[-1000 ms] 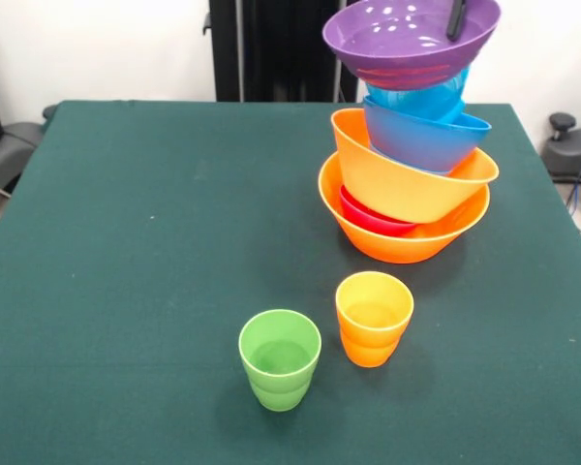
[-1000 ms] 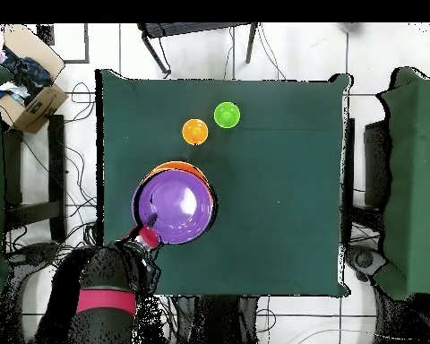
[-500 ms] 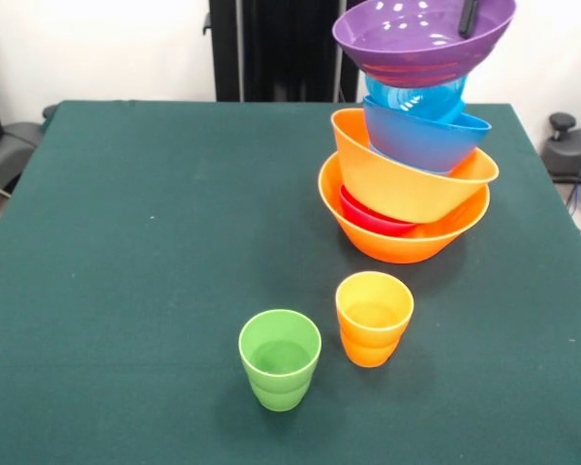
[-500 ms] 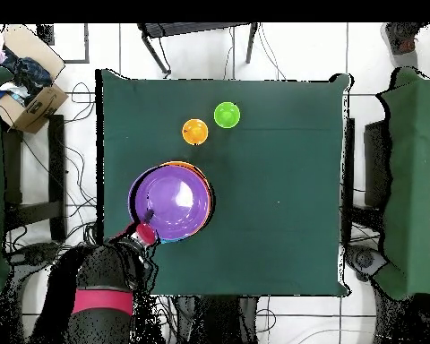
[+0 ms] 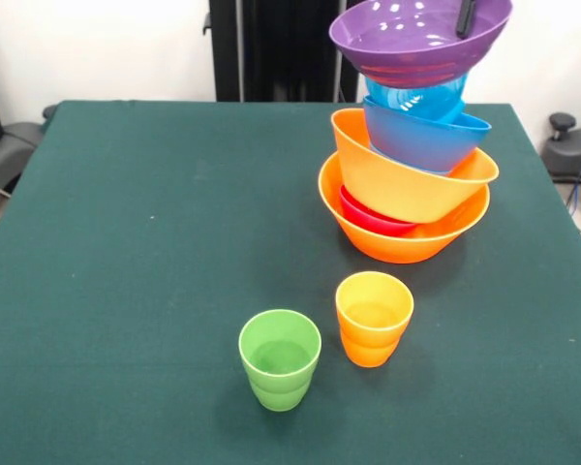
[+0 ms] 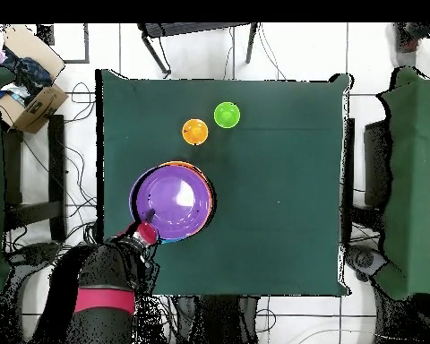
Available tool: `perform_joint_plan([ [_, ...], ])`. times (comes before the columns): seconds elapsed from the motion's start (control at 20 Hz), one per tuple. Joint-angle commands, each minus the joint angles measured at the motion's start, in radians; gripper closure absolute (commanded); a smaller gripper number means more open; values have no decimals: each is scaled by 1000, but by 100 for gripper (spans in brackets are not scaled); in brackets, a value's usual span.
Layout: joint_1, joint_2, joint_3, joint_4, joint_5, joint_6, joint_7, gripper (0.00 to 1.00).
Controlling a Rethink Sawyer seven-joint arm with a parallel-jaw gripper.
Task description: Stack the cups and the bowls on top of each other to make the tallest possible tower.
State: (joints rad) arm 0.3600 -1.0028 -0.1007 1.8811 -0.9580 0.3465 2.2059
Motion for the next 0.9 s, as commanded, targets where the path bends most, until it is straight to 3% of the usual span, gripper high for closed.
perform_joint_plan([
  [0.05, -16, 62, 43, -22, 16, -57, 85, 100],
  [0.65, 2, 133, -1, -32, 24, -92, 152, 100],
  [0.9, -7, 151, -4, -24, 48, -79, 135, 100],
])
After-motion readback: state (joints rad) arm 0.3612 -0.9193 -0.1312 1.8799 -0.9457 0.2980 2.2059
